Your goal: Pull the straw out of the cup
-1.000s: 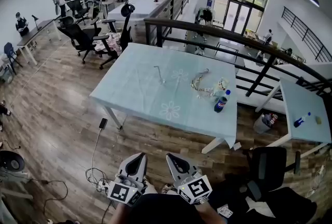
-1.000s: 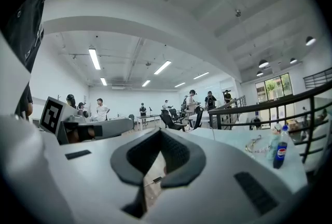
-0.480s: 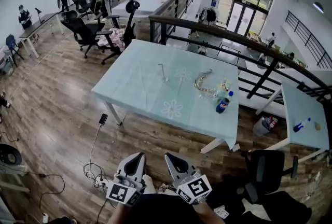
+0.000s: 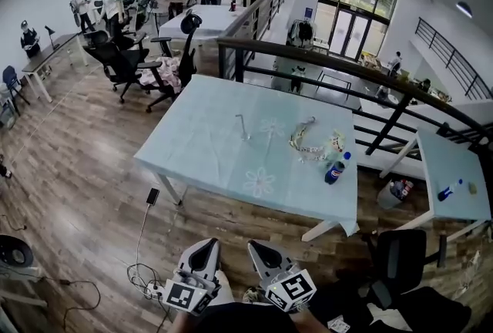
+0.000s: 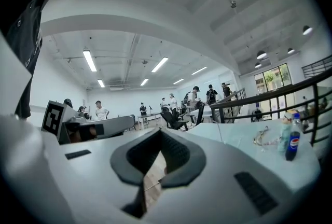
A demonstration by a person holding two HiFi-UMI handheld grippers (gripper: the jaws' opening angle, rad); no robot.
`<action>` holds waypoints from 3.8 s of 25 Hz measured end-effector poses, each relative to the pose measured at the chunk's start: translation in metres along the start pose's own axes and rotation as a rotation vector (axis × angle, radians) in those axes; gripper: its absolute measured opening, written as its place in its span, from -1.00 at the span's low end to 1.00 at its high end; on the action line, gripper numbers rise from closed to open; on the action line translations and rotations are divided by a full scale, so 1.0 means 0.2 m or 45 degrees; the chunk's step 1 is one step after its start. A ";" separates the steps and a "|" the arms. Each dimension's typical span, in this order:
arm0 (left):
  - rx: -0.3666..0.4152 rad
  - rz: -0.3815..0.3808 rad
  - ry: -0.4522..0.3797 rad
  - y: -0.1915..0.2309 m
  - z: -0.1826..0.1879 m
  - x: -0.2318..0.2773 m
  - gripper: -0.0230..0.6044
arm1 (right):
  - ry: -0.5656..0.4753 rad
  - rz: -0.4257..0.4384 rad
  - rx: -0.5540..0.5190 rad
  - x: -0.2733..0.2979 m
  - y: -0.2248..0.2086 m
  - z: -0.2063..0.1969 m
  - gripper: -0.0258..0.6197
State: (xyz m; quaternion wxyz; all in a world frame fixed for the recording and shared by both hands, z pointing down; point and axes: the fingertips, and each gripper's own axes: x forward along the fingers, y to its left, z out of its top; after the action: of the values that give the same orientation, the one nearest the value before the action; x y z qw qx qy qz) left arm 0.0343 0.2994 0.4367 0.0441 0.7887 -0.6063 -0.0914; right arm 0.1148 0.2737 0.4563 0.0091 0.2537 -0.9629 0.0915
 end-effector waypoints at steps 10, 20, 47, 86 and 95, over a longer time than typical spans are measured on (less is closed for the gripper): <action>-0.031 -0.071 0.043 0.45 0.01 0.36 -0.89 | 0.033 -0.106 -0.025 0.51 -0.22 0.10 -0.89; -0.013 -0.143 -0.037 0.87 0.19 0.60 -0.89 | -0.009 -0.199 -0.072 0.98 -0.35 0.22 -0.89; 0.039 -0.275 0.106 1.15 0.06 1.41 -0.89 | 0.049 -0.220 -0.006 1.55 -0.98 0.24 -0.89; 0.005 -0.530 0.118 1.37 0.07 2.28 -0.89 | 0.537 -0.483 -0.055 2.10 -1.87 -0.35 -0.64; 0.012 -0.504 0.183 1.46 0.03 2.37 -0.89 | 0.640 -0.477 -0.044 2.26 -2.04 -0.49 -0.47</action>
State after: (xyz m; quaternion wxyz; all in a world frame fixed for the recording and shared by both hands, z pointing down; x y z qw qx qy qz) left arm -0.1270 -0.2338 0.4398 0.0647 0.8971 -0.4353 -0.0391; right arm -0.0807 -0.2771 0.6523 0.2678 0.3958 -0.8685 0.1318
